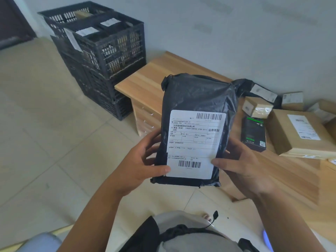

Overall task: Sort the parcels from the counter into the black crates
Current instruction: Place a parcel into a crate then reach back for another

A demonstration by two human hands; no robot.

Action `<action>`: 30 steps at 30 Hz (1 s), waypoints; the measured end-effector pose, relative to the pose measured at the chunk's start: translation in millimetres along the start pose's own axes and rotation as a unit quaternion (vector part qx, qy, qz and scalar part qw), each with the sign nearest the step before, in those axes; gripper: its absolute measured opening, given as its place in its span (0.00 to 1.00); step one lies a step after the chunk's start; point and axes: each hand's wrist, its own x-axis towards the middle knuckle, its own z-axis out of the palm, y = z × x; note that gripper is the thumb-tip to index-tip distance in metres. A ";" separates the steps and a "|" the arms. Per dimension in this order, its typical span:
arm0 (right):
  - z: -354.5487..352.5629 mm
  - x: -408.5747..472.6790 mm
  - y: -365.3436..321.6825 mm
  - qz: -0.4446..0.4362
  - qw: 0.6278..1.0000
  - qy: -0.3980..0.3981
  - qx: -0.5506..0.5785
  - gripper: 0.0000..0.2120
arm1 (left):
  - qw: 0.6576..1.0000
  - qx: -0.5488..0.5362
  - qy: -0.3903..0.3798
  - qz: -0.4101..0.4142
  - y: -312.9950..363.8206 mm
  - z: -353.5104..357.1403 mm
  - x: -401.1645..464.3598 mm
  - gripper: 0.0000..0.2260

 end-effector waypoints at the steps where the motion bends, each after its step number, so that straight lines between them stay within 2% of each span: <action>1: 9.1 2.5 2.6 0.003 1.000 0.000 0.005 0.30 | 1.000 0.001 0.002 -0.001 -2.2 -9.1 -4.9 0.37; 6: 49.4 19.6 18.1 0.007 1.000 -0.011 -0.018 0.31 | 1.000 -0.015 0.017 -0.012 -16.5 -48.8 -25.4 0.38; 17: 94.7 81.9 31.8 0.089 0.994 -0.034 -0.046 0.28 | 0.993 -0.079 0.077 -0.050 -40.8 -104.7 -27.7 0.38; 22: 123.4 150.3 43.4 0.134 0.987 -0.070 -0.055 0.33 | 0.981 -0.100 0.145 -0.084 -47.6 -150.0 -18.9 0.36; 30: 189.2 304.2 37.2 0.138 0.980 -0.138 -0.048 0.31 | 0.970 -0.081 0.210 -0.092 -21.6 -266.6 42.8 0.38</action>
